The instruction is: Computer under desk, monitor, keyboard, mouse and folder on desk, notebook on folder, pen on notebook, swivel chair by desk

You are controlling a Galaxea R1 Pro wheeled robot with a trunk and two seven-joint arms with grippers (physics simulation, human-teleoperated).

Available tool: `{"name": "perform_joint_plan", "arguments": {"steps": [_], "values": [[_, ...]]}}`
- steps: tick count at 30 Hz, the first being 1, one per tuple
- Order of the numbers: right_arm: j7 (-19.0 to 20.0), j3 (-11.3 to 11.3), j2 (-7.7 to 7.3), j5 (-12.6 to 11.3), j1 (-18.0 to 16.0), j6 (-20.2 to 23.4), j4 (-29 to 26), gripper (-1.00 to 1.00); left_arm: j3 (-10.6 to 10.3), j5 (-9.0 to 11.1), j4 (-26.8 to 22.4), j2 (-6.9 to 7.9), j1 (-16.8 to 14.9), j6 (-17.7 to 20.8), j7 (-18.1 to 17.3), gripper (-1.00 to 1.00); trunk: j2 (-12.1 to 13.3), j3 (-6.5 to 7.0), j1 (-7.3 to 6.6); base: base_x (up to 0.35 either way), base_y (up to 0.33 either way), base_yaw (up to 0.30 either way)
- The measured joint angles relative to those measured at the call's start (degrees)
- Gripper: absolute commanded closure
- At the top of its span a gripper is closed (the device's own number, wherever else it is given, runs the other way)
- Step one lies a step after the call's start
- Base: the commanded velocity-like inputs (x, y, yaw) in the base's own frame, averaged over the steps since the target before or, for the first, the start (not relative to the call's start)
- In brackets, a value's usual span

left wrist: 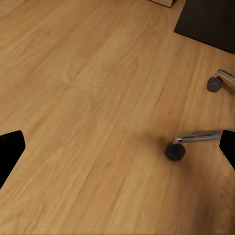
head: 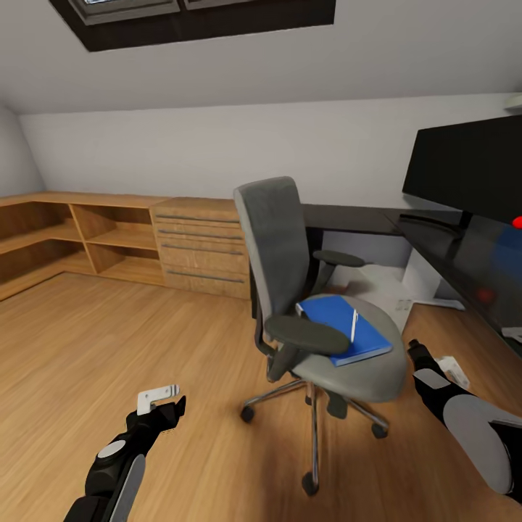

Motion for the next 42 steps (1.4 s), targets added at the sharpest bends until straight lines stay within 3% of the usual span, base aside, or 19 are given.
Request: {"name": "perform_joint_plan", "arguments": {"steps": [7, 15, 21, 30, 42], "values": [[-0.13, 0.00, -1.59, -0.08, 0.01, 0.47, 0.24, -1.00, 0.00, 0.00, 0.02, 0.01, 0.00, -0.01, -0.14, -1.00, 0.00, 0.00, 0.01, 0.226, -0.060, 0.000], [-0.10, 0.01, -2.12, -0.16, 0.01, 2.05, 0.30, -1.00, 0.00, 0.00, 0.02, 0.07, 0.00, -0.02, -0.21, -1.00, 0.00, 0.00, 0.01, 0.256, -0.009, 0.000], [0.03, -0.03, -2.26, -0.12, 0.01, 9.08, 0.31, -1.00, 0.00, 0.00, 0.02, 0.08, 0.00, 0.01, -0.22, -1.00, 0.00, 0.00, 0.03, 0.051, -0.001, 0.000], [0.08, -0.08, -3.36, -0.50, 0.01, 12.77, 0.36, -1.00, 0.00, 0.03, -0.23, 0.08, 0.00, 0.01, -0.28, -1.00, 0.00, 0.00, 0.03, 0.005, 0.000, 0.000], [0.16, -0.92, -3.57, -0.34, -0.03, 17.97, -0.48, -1.00, 0.01, 0.09, -2.94, -0.07, 0.01, 0.16, -0.30, -1.00, -0.01, 0.01, 0.02, 0.000, 0.000, 0.000]]}}
